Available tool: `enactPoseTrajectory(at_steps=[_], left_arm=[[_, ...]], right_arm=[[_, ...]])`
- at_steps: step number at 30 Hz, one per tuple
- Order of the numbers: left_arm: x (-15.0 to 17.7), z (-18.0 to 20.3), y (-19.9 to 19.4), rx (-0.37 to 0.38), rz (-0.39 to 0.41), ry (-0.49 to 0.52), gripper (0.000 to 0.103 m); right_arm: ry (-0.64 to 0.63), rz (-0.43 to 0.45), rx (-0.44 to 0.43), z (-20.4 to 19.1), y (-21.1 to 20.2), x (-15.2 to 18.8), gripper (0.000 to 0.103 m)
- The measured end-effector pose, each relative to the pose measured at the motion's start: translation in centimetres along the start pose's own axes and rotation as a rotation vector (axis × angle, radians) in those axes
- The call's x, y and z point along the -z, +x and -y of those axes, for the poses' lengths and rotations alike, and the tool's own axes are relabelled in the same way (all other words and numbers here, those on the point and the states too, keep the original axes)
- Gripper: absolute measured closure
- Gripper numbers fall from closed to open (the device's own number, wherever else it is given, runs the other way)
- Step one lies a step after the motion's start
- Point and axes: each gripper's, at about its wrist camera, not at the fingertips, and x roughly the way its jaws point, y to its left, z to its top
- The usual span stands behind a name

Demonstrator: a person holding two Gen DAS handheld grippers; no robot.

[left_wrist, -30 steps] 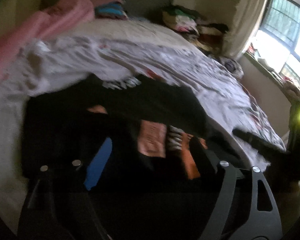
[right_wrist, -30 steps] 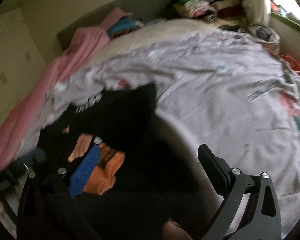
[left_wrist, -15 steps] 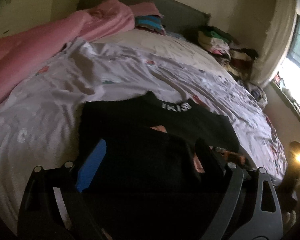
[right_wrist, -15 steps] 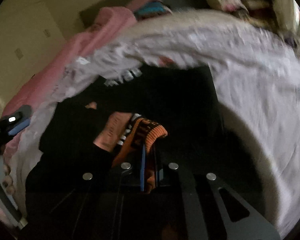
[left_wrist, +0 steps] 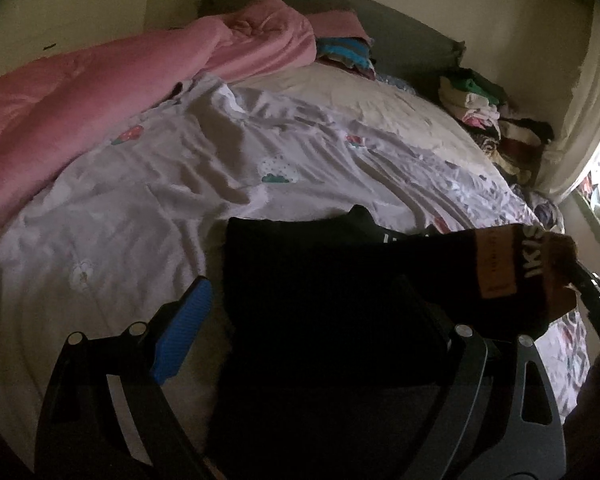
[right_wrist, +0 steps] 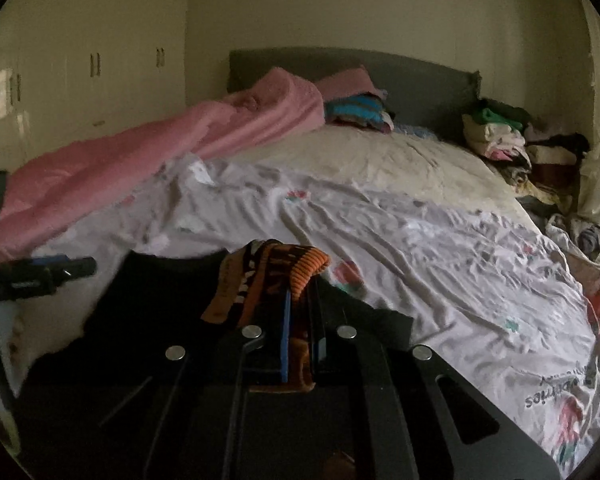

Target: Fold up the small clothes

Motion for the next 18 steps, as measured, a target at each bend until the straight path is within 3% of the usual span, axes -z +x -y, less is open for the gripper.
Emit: enactPoseTrajectory(at_steps=[14,18], left_arm=[[2.5,3.2,3.6,0.008,-0.070,0.101,0.020],[3.0,3.4,3.9,0.024,-0.076,0.111,0.020]], right_arm=[[0.060,-0.137,0.084,2.6,3.8,5.5,0.096],[0.069,-0.154,0.129,2.8,4.1,6.0,0.087]])
